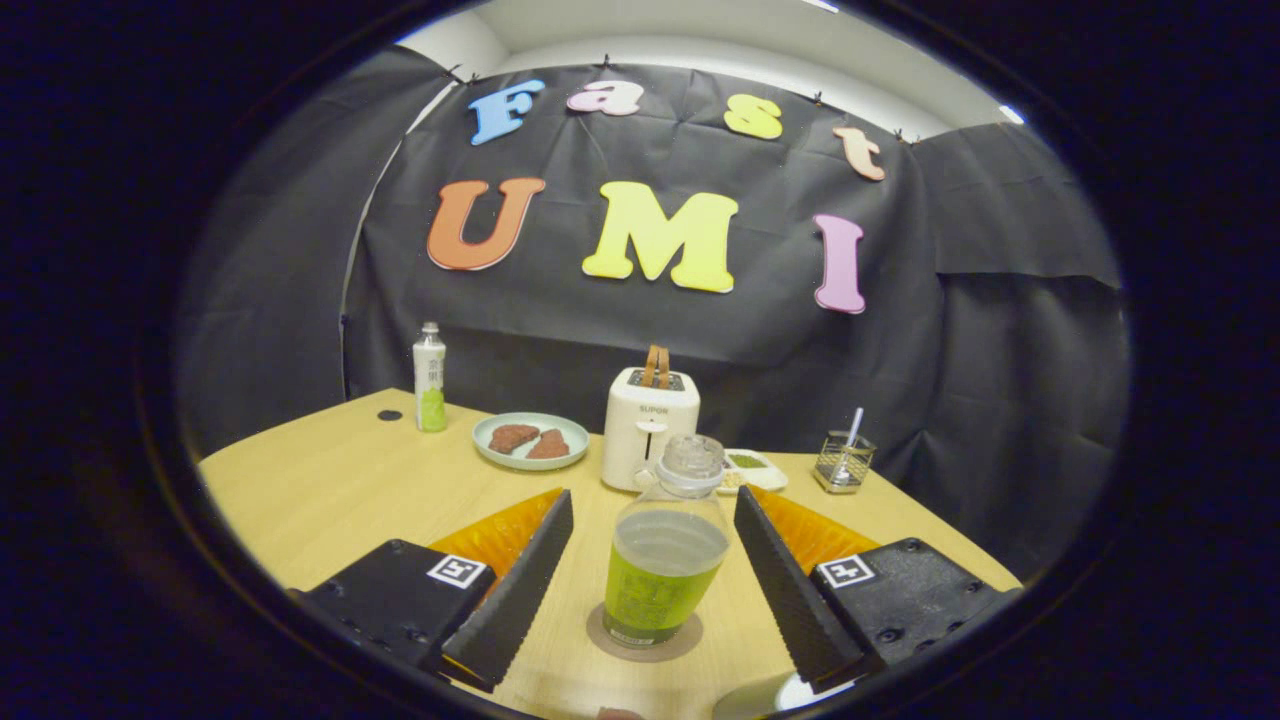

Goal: Take the bottle from table, then pour the juice into the cup, finally place the bottle on the coaster

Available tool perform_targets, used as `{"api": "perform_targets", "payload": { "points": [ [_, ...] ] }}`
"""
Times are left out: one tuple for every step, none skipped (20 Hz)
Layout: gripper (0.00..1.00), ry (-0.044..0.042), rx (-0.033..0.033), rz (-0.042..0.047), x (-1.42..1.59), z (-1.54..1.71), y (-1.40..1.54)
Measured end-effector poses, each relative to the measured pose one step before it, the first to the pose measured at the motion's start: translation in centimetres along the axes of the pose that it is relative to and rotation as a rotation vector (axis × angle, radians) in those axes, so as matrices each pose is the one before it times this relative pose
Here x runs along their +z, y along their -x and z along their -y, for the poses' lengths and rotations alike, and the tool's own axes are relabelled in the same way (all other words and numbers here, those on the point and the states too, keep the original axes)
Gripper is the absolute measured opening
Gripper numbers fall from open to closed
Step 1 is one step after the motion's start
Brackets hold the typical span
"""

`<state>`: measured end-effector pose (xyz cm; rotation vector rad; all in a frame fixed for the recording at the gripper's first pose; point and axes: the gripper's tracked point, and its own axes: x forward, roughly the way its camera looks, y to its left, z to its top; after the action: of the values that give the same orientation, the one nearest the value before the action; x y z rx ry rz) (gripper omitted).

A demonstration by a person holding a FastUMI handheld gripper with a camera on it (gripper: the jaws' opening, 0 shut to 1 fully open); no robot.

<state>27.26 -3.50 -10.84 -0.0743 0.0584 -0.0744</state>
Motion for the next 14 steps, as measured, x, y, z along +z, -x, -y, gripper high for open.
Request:
{"api": "perform_targets", "payload": {
  "points": [
    [1.00,0.00153,0.00330,0.00766,0.542,-0.070,0.855],
    [1.00,0.00667,-0.00469,0.00830,0.740,0.077,0.955],
    [1.00,0.00675,-0.01267,0.00652,0.556,0.411,1.059],
    [1.00,0.00380,-0.00488,0.00997,0.603,0.079,1.124],
    [1.00,0.00046,-0.00444,0.01087,0.449,-0.005,1.037],
    [1.00,-0.01980,0.00163,0.01883,0.702,-0.061,1.108],
    [1.00,-0.00430,-0.00167,0.00785,0.422,-0.252,0.998],
    [1.00,0.00844,-0.01955,0.01014,0.529,0.260,1.073],
    [1.00,0.00762,-0.00778,0.01236,0.440,0.076,1.156],
    [1.00,0.00425,0.00933,0.01219,0.757,-0.355,1.078],
    [1.00,0.00360,-0.00350,0.00839,0.537,0.092,1.093],
    [1.00,0.00400,-0.01065,0.00833,0.691,0.356,1.162],
    [1.00,0.00175,-0.00694,0.00534,0.633,0.242,1.096],
    [1.00,-0.00083,0.00351,0.00344,0.600,-0.017,1.090]
  ]
}}
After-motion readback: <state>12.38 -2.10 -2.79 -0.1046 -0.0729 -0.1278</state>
